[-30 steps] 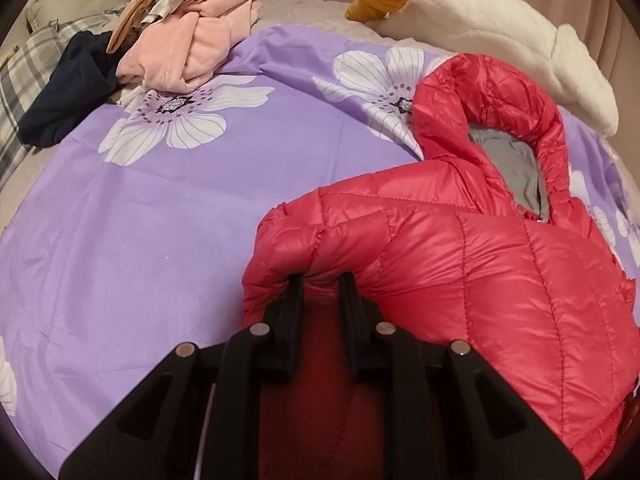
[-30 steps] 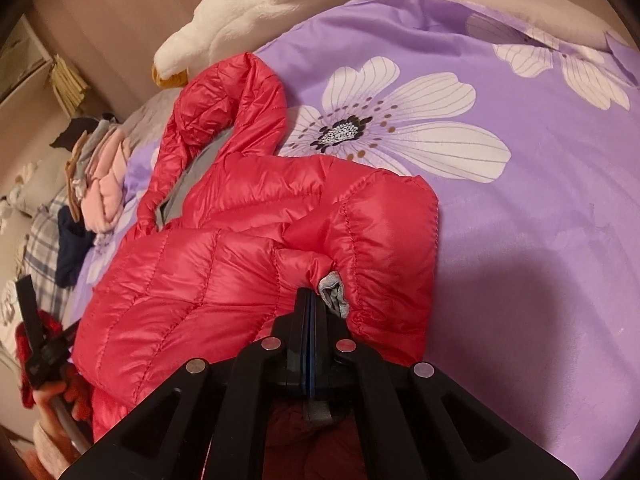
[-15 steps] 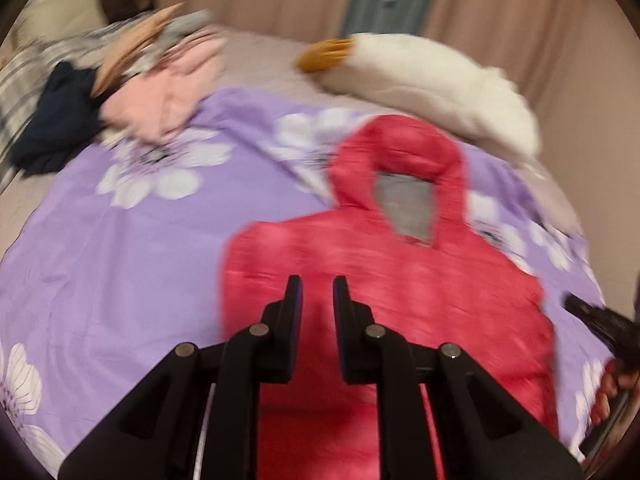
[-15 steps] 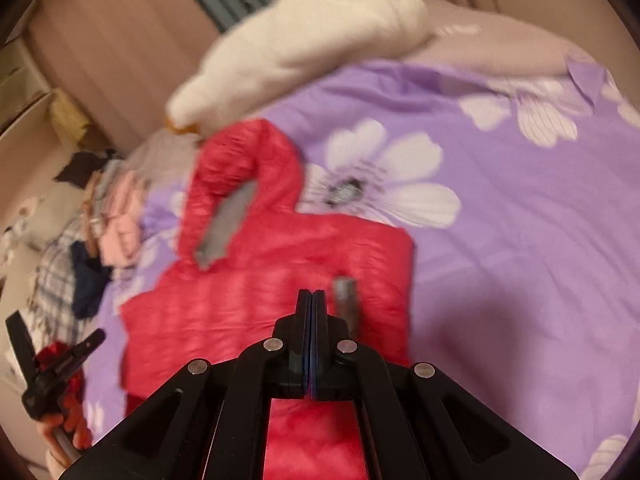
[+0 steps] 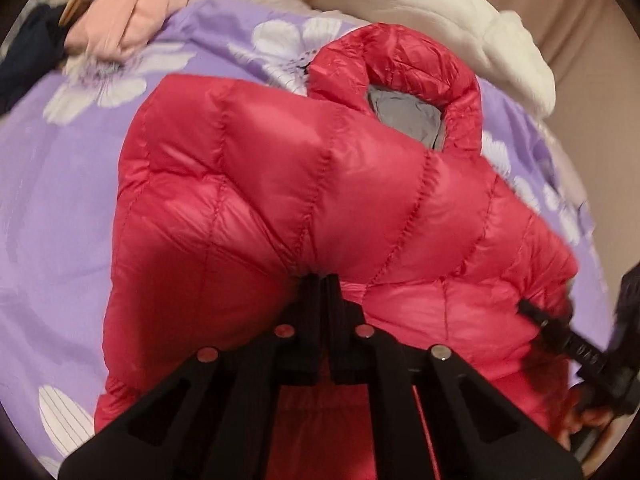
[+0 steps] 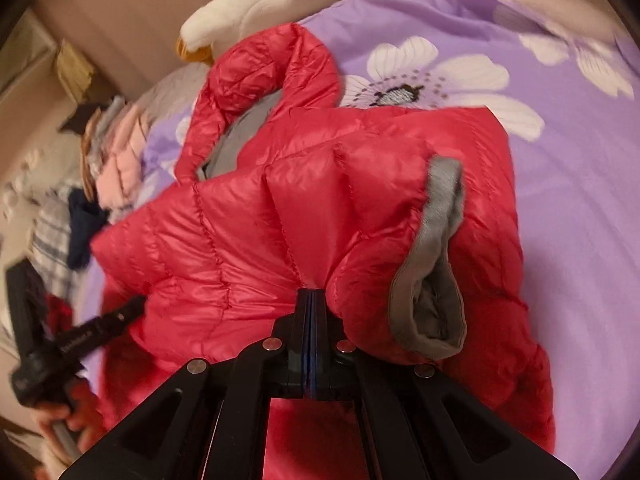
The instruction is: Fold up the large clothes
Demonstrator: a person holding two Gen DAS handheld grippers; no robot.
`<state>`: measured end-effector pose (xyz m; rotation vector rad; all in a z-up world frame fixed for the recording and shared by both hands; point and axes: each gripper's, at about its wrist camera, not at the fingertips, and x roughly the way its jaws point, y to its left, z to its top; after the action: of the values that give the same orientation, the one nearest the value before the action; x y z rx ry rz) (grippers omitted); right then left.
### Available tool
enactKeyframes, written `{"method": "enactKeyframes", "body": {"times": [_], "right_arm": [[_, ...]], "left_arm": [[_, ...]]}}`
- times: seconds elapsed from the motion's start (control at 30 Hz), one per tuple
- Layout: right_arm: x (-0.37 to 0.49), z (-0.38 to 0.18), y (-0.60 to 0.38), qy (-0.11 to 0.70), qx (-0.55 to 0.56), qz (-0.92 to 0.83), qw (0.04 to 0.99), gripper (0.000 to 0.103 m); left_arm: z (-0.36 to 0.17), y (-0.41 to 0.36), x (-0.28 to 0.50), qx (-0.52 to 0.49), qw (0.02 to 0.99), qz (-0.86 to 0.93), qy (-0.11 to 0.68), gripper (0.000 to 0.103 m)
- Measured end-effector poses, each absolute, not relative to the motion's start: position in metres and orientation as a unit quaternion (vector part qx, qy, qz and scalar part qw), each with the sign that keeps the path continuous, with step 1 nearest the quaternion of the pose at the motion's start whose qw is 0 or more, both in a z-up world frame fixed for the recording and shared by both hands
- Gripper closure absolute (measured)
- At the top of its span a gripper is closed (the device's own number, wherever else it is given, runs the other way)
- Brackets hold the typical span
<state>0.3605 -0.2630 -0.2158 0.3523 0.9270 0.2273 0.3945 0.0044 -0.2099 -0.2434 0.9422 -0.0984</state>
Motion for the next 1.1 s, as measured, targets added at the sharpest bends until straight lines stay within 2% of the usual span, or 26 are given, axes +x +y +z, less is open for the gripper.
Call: {"method": "enactKeyframes", "body": {"times": [0.23, 0.33, 0.37, 0.5, 0.7, 0.9, 0.93, 0.97, 1.03, 1.1], "right_arm": [[0.356, -0.217, -0.272, 0.446, 0.216, 0.117, 0.86, 0.103], [0.35, -0.208, -0.274, 0.457, 0.219, 0.117, 0.854, 0.103], [0.347, -0.204, -0.275, 0.461, 0.218, 0.123, 0.851, 0.103], [0.338, -0.18, -0.292, 0.449, 0.218, 0.125, 0.857, 0.103], [0.336, -0.133, -0.309, 0.419, 0.182, 0.128, 0.88, 0.103], [0.384, -0.104, -0.308, 0.426, 0.137, 0.124, 0.886, 0.103], [0.394, -0.101, -0.31, 0.425, 0.142, 0.129, 0.885, 0.086], [0.401, -0.099, -0.313, 0.423, 0.151, 0.135, 0.883, 0.053], [0.424, -0.098, -0.315, 0.418, 0.177, 0.152, 0.878, 0.022], [0.447, -0.1, -0.315, 0.411, 0.188, 0.149, 0.88, 0.022]], "left_arm": [[-0.21, 0.004, 0.39, -0.094, 0.888, -0.028, 0.449, 0.097], [-0.194, -0.006, 0.373, -0.049, 0.897, -0.022, 0.438, 0.097], [-0.186, -0.007, 0.365, -0.043, 0.903, -0.022, 0.426, 0.093], [-0.152, 0.019, 0.349, -0.098, 0.916, -0.016, 0.388, 0.065], [-0.124, 0.043, 0.357, -0.141, 0.919, -0.025, 0.368, 0.061], [-0.156, 0.041, 0.395, -0.152, 0.889, -0.027, 0.431, 0.063], [-0.164, 0.039, 0.4, -0.158, 0.885, -0.039, 0.436, 0.063], [-0.169, 0.037, 0.403, -0.152, 0.885, -0.04, 0.439, 0.062], [-0.176, 0.031, 0.41, -0.127, 0.89, -0.033, 0.436, 0.061], [-0.181, 0.029, 0.414, -0.12, 0.897, -0.032, 0.425, 0.061]]}}
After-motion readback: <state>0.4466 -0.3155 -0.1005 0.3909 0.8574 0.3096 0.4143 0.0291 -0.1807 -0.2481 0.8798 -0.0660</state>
